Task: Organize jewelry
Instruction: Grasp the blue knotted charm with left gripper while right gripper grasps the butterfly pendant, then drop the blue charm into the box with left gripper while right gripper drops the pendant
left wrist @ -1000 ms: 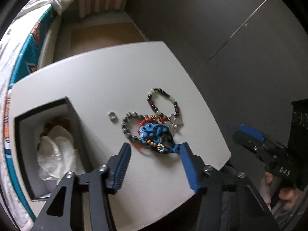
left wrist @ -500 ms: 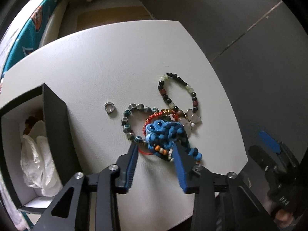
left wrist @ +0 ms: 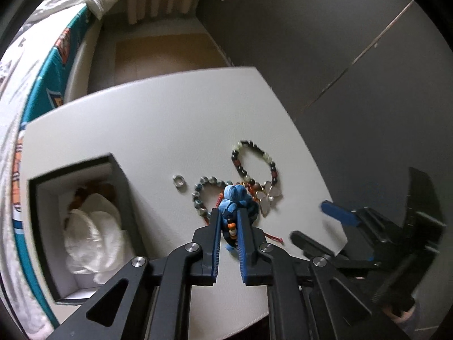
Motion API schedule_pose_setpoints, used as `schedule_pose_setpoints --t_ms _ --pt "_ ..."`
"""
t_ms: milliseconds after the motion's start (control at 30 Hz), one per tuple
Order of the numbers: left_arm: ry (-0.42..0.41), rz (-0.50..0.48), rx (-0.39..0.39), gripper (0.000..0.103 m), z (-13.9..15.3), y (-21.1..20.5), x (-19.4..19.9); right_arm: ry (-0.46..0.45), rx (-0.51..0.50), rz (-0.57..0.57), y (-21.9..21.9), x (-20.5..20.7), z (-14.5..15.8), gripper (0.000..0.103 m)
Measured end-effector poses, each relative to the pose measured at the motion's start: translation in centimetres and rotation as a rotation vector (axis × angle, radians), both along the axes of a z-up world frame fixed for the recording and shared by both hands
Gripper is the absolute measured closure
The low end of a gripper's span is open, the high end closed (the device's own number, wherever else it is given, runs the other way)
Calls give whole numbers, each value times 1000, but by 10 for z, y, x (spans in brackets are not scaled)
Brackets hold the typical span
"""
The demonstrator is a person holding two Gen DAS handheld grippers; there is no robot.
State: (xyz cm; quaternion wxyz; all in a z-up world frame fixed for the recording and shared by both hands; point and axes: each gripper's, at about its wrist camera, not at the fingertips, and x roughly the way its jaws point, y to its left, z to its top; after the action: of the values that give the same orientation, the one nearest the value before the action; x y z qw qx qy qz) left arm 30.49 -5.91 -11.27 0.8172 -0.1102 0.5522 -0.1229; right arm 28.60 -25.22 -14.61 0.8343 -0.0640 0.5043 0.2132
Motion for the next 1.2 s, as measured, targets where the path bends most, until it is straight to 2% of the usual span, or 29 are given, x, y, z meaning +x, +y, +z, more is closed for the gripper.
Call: schedule_pose_setpoints --t_ms 133,200,533,567,600,633,667,933,1200 --pt "-37 27 2 92 17 13 -10 5 -30 29 10 11 -6 39" --pt "-47 41 -2 92 22 21 -14 9 -50 47 15 17 -10 44" --pt "-84 106 -18 92 40 56 -31 -3 -171 129 44 29 -17 45" --pt "-87 111 -20 92 41 57 -32 -6 -177 135 45 30 -17 47" --pt "-89 116 -21 92 43 60 -34 -7 -177 144 47 30 -16 54" --pt "-92 121 -22 92 44 62 -35 -3 -173 148 47 31 -15 60" --pt "-94 125 -25 92 44 64 -36 6 -172 147 47 31 -14 61" --pt "-136 164 -53 92 61 88 -50 35 -55 104 35 27 1 61" --pt "-162 214 -63 92 70 118 -59 4 49 111 45 10 35 61"
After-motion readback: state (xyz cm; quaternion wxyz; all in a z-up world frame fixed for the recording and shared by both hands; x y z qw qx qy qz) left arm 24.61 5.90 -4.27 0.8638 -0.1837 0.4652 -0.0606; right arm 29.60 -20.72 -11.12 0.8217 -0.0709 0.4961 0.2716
